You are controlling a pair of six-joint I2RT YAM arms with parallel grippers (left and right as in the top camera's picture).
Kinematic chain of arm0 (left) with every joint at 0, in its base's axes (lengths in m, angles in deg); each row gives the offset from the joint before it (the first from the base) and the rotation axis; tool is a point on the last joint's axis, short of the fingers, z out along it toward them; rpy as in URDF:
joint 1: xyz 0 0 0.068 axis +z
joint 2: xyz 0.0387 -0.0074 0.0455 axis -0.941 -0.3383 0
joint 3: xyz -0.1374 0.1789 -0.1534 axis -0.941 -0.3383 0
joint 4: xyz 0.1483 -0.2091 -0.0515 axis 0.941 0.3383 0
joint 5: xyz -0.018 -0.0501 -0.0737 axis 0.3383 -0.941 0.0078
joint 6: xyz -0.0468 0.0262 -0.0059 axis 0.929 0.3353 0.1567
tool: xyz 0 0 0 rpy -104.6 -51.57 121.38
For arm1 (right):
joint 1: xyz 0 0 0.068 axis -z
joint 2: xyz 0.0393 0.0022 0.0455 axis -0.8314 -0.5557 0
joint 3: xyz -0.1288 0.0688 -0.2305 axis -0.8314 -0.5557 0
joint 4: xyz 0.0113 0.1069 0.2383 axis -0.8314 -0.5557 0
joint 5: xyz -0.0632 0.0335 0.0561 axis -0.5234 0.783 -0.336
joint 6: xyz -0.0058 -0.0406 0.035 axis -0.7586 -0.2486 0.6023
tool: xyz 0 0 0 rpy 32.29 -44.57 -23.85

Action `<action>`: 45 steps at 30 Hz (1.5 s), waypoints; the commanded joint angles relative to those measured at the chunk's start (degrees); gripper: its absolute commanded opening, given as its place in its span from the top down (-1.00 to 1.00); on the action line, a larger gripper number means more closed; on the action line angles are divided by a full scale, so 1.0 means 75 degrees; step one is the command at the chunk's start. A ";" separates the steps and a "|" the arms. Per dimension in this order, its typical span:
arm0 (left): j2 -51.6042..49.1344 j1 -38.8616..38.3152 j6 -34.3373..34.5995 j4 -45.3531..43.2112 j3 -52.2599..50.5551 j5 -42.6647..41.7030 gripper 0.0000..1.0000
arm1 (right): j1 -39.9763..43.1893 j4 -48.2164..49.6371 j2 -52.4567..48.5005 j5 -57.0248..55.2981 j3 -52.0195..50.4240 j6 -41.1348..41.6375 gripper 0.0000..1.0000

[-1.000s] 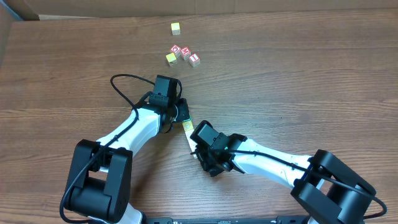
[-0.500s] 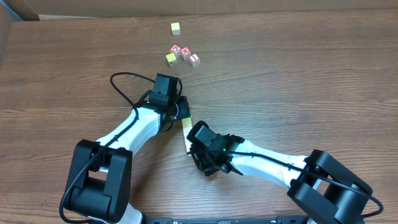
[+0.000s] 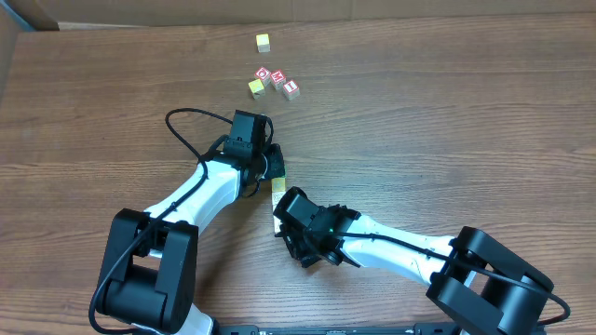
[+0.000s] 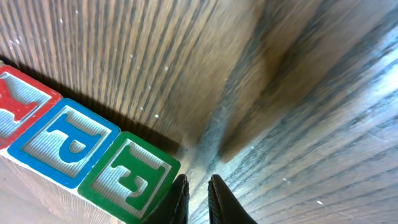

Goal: Flip 5 blocks
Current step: 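Release the row and lift both grippers away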

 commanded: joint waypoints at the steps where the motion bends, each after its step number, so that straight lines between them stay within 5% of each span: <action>1: -0.0058 -0.0099 0.0023 0.0079 -0.0140 0.0061 0.92 | 0.0050 -0.0038 -0.0015 -0.0388 0.0140 0.0189 0.71; 16: -0.0055 -0.0041 0.0026 -0.0717 -0.0128 0.0195 0.92 | 0.0064 -0.0583 -0.0015 0.0131 0.0140 0.0181 0.72; 20: -0.0038 0.0210 0.0055 -0.0638 0.0052 0.0140 0.92 | 0.0172 -0.0836 -0.0006 0.0157 0.0140 -0.0108 0.93; 30: 0.0766 0.1160 0.0050 0.0749 0.0332 0.0111 0.92 | 0.0979 -0.2017 0.0595 -0.0023 0.0143 -0.3934 0.93; 37: 0.1641 0.1737 -0.0705 0.2090 0.0332 0.0137 0.92 | 0.1973 -0.2346 0.1326 0.0213 0.0149 -1.0375 0.92; 43: 0.1891 0.1804 -0.0988 0.3168 0.0332 0.0134 0.92 | 0.2771 -0.2381 0.1437 -0.0189 0.0149 -1.2109 0.37; 45: 0.1888 0.1804 -0.1064 0.3407 0.0326 0.0166 0.91 | 0.3025 -0.2352 0.1437 -0.0565 0.0149 -1.2421 0.35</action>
